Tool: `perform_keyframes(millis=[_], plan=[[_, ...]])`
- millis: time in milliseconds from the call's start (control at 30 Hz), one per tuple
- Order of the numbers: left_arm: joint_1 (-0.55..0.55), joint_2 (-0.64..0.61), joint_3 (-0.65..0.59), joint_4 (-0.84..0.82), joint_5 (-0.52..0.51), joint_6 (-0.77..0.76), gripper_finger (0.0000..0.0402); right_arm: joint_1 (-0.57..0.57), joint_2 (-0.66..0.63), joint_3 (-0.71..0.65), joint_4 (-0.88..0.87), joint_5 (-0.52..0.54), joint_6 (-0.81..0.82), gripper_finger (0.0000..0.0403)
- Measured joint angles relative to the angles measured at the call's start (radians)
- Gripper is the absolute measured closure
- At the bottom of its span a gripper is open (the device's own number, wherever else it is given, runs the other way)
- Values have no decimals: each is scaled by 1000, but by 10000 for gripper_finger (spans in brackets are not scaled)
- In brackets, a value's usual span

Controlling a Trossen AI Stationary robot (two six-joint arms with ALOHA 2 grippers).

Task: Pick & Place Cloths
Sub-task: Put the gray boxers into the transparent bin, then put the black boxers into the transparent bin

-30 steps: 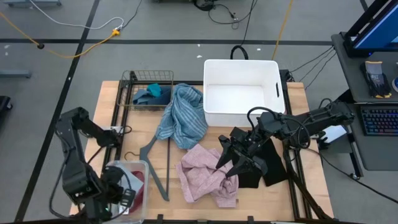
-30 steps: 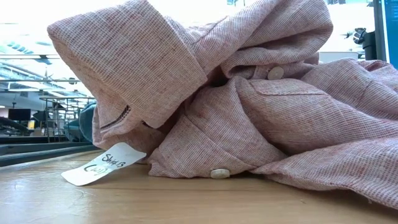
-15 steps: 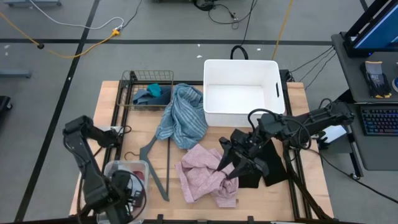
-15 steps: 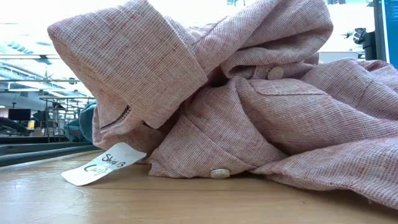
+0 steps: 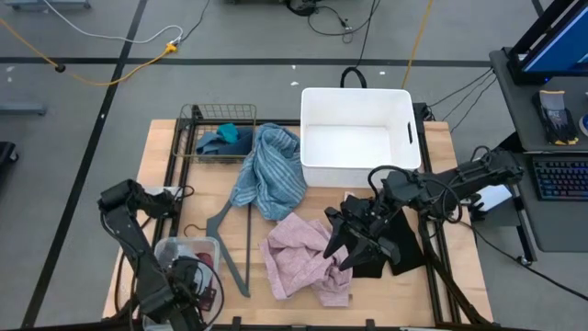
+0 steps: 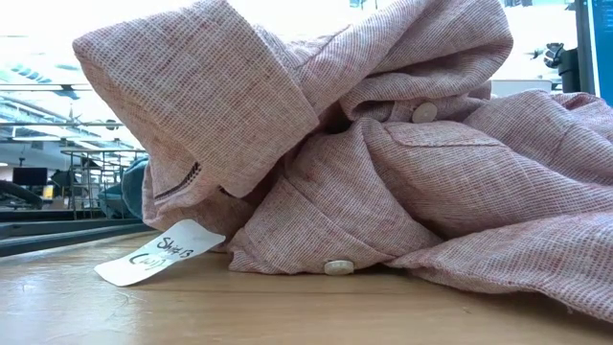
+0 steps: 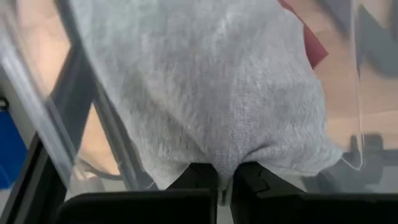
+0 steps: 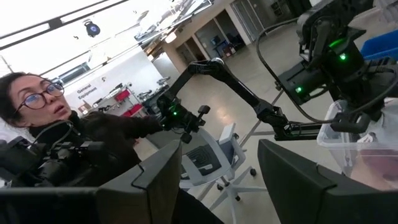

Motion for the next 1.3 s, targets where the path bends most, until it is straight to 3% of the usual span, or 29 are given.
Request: perform_keyframes(millis=[200, 467, 633, 733, 967, 1100, 1300], plan=[[2, 11, 0, 8, -1, 45, 366, 1, 0, 0, 0, 0, -1, 195], [-6, 6, 0, 9, -3, 101, 254, 1, 0, 0, 0, 0, -1, 196], [-6, -60, 11, 23, -12, 185, 199, 0, 0, 0, 2, 0, -19, 197], [-11, -127, 35, 18, -134, 175, 188, 0, -2, 0, -1, -33, -54, 197], [-42, -250, 76, 18, -633, 277, 206, 25, -17, 0, -98, -52, -62, 201], [-40, -293, 76, 21, -835, 401, 233, 60, -31, 0, -286, -50, -34, 212], [-40, -333, 76, 70, -1040, 602, 274, 91, -42, 0, -699, -50, 171, 235]])
